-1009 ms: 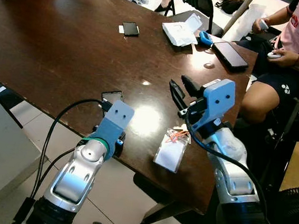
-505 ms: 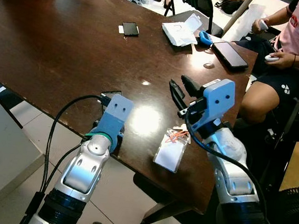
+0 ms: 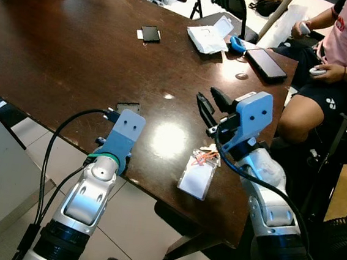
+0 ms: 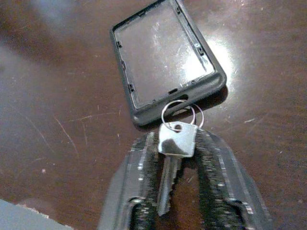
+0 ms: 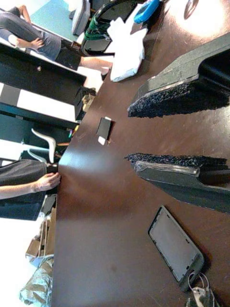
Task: Hang keys on a hook
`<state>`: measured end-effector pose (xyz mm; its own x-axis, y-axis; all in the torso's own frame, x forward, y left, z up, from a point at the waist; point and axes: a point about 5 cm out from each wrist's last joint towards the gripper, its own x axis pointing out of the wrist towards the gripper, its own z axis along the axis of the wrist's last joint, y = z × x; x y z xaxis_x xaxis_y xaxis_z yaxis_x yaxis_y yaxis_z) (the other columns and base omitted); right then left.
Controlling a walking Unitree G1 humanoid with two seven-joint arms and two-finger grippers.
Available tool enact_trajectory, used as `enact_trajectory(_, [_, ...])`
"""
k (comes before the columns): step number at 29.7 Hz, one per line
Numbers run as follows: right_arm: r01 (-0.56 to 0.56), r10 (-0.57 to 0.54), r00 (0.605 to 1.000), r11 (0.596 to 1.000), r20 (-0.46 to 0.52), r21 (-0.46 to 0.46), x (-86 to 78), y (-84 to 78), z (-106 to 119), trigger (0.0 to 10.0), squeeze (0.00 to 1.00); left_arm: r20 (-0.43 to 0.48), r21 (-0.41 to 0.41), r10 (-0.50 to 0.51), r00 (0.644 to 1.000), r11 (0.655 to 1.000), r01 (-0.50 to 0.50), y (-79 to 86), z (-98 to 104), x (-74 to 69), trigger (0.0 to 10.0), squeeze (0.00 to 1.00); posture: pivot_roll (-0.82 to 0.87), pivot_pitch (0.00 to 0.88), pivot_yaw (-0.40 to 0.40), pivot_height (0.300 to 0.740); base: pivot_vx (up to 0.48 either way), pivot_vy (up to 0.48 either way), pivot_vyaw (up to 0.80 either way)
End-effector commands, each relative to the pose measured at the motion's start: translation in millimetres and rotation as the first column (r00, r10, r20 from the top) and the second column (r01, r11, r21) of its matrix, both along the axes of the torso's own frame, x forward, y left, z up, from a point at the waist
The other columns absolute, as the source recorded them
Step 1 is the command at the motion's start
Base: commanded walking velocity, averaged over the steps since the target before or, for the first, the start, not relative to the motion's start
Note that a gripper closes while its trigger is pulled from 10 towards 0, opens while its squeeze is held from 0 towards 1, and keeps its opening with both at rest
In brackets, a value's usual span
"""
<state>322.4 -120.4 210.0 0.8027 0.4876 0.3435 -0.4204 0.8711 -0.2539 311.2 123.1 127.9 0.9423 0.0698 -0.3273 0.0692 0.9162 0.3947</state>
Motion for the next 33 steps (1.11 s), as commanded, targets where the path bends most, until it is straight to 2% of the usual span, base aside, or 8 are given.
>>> enact_trajectory(1, [0.004,-0.004,1.0,1.0,-0.004,0.005,-0.4,-1.1,-2.5,10.0,0.0,-0.081,0.018,0.032,0.996,0.999,-0.03,8.7,-18.3,-6.0,2.2,0.0,0.09,0.09,0.046,0.74,0.0,0.0,0.0])
enact_trajectory(3, [0.004,-0.004,1.0,1.0,-0.003,0.005,-0.3,-1.3,-2.5,10.0,0.0,-0.077,0.014,0.034,0.996,0.999,-0.033,9.0,-18.3,-5.6,0.1,0.0,0.08,0.089,0.046,0.74,0.0,0.0,0.0])
enact_trajectory(16, [0.004,-0.004,1.0,1.0,0.001,0.009,0.0,-0.5,-1.2,10.0,0.0,-0.003,0.034,0.039,0.999,0.999,-0.039,11.7,-10.6,-1.0,0.0,0.0,0.08,0.082,0.044,0.74,0.0,0.0,0.0])
enact_trajectory(24, [-0.002,0.001,1.0,1.0,0.023,0.019,1.6,-0.3,6.4,10.0,0.0,0.235,-0.065,-0.019,0.972,0.997,0.036,20.5,45.3,6.3,0.4,0.0,0.09,0.077,0.037,0.74,0.0,0.0,0.0])
enact_trajectory(25, [-0.004,0.003,1.0,1.0,0.027,0.021,1.6,-0.1,7.7,10.0,0.0,0.251,-0.099,-0.055,0.966,0.992,0.082,18.1,53.1,5.4,10.0,0.0,0.09,0.077,0.036,0.74,0.0,0.0,0.0])
enact_trajectory(27, [-0.004,0.003,1.0,1.0,0.027,0.021,1.6,-0.1,7.7,10.0,0.0,0.251,-0.099,-0.055,0.966,0.992,0.082,18.1,53.1,5.4,10.0,0.0,0.09,0.077,0.036,0.74,0.0,0.0,0.0])
enact_trajectory(29, [-0.009,0.008,0.999,1.0,0.042,0.027,1.3,-0.9,13.5,10.0,0.0,0.334,-0.172,-0.235,0.913,0.937,0.304,9.4,87.7,-6.9,10.0,0.0,0.09,0.075,0.03,0.74,0.0,0.0,0.0])
enact_trajectory(33, [-0.009,0.007,0.999,1.0,0.049,0.03,1.1,-2.3,16.1,10.0,0.0,0.358,-0.155,-0.356,0.863,0.889,0.431,4.3,103.9,-19.5,10.0,0.0,0.09,0.075,0.028,0.74,0.0,0.0,0.0])
